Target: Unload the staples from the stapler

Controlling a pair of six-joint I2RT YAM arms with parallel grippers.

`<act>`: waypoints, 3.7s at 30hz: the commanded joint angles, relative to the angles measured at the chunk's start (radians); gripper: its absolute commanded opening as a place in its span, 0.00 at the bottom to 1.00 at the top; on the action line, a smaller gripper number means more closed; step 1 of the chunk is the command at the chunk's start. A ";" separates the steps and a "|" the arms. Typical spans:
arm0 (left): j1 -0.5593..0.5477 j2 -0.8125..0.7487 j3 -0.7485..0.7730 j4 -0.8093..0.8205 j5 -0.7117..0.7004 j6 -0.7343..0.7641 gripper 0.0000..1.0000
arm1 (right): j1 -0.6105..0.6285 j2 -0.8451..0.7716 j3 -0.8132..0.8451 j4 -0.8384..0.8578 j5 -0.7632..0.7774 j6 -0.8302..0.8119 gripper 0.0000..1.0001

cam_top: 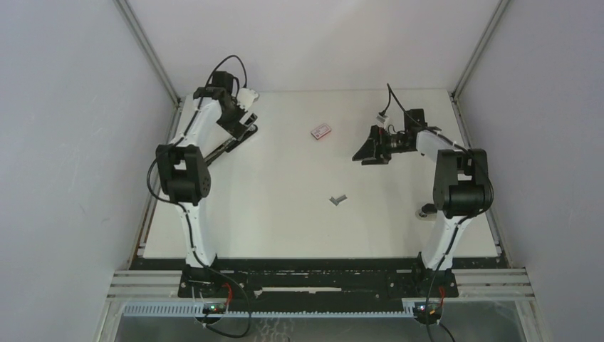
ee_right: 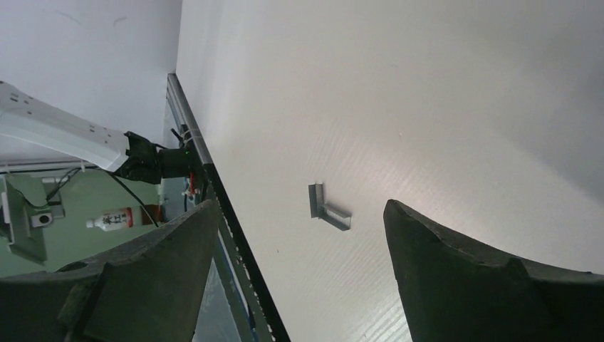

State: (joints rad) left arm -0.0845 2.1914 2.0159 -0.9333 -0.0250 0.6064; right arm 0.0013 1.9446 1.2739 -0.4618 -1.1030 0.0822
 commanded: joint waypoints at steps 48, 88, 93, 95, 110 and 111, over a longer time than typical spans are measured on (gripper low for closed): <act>-0.092 -0.758 -0.938 0.208 0.469 -0.099 1.00 | -0.342 -0.485 -0.226 -0.607 1.018 -1.511 0.95; -0.099 -0.700 -0.930 0.194 0.501 -0.105 1.00 | -0.004 -0.466 -0.264 -0.424 1.052 -1.385 0.00; -0.102 -0.696 -0.930 0.194 0.505 -0.105 1.00 | 0.074 -0.380 -0.165 -0.398 1.054 -1.326 0.00; -0.102 -0.696 -0.930 0.194 0.505 -0.105 1.00 | 0.097 -0.341 -0.113 -0.388 1.049 -1.293 0.00; -0.108 -0.687 -0.894 0.227 0.528 -0.141 1.00 | 0.257 -0.240 0.093 -0.239 0.966 -1.161 0.00; -0.108 -0.681 -0.879 0.230 0.530 -0.156 1.00 | 0.269 -0.240 0.093 -0.212 0.966 -1.145 0.00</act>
State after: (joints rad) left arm -0.1860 1.5040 1.0958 -0.7399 0.4660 0.4850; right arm 0.2256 1.7138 1.3174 -0.7933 -0.1032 -1.1282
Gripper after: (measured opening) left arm 0.996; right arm 0.312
